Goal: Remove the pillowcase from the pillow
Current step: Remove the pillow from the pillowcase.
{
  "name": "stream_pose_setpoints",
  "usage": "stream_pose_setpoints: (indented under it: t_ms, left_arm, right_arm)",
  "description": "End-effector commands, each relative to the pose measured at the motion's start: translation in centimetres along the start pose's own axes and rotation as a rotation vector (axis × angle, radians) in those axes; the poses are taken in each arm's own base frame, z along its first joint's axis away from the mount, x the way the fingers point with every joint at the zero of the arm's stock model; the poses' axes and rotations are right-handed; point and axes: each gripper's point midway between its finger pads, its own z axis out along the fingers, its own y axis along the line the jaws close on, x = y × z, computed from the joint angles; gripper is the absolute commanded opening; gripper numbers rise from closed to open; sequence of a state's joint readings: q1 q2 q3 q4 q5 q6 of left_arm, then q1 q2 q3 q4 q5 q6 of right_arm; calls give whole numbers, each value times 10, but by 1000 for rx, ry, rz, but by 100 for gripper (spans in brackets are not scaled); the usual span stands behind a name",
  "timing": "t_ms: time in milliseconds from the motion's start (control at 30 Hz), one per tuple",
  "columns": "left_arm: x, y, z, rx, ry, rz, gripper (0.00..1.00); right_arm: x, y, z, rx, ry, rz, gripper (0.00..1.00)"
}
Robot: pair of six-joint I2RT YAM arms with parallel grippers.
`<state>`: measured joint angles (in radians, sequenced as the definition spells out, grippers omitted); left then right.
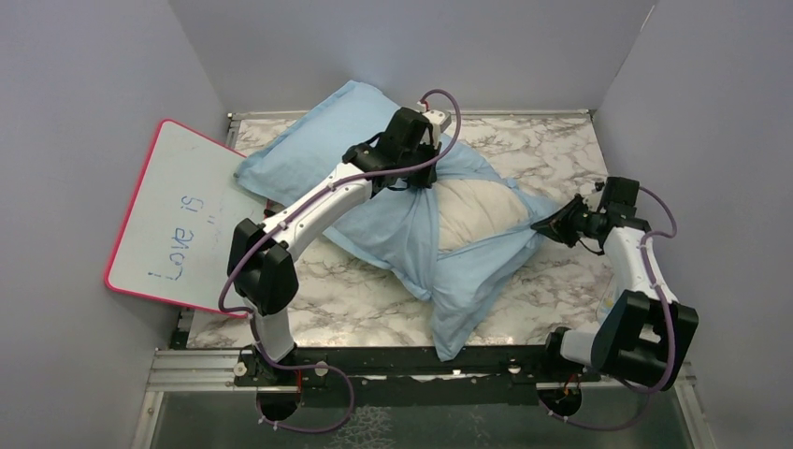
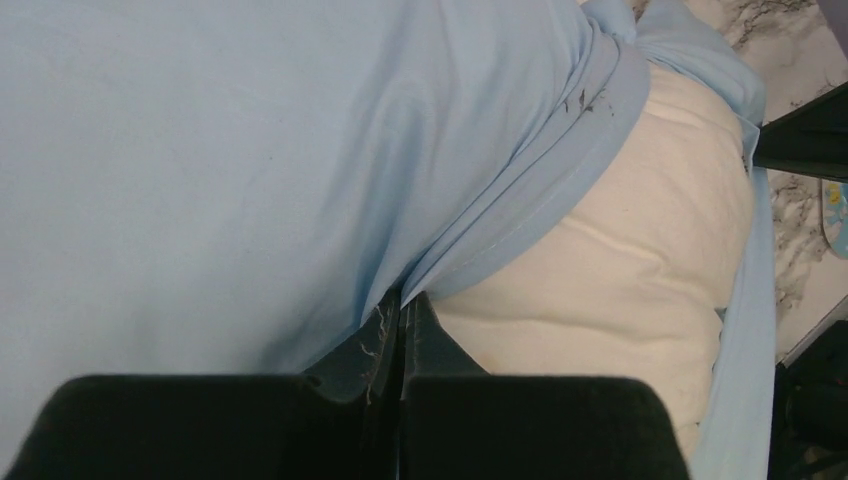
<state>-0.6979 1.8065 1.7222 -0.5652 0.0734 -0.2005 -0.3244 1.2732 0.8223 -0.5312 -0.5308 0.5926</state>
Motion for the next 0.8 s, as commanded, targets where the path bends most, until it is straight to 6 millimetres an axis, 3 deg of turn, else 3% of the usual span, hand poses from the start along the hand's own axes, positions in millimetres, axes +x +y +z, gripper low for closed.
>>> stream_pose_setpoints:
  t_ms: [0, 100, 167, 267, 433, 600, 700, 767]
  left_arm:
    - [16, -5, -5, 64, 53, -41, 0]
    - [17, -5, -7, 67, 51, -41, 0]
    - [16, -7, -9, 76, 46, -40, 0]
    - [15, -10, -10, 86, 43, -38, 0]
    - [14, -10, -14, 90, 36, -32, 0]
    - [14, -10, -18, 89, 32, -27, 0]
    - [15, -9, -20, 81, 29, -28, 0]
    - [14, -7, -22, 72, 25, -28, 0]
  right_arm:
    - [-2, 9, -19, -35, -36, -102, 2]
    - [0, 28, -38, -83, -43, -149, 18]
    - [5, 37, -47, -115, -38, -160, 44]
    - [17, 50, -56, -195, -5, -159, 64]
    - [30, 74, -63, -296, 13, -187, 67]
    - [37, 81, -47, -248, 48, -212, 67]
    - [35, 67, -38, -161, 43, -155, 43]
    - [27, 56, -39, -105, -50, -140, 37]
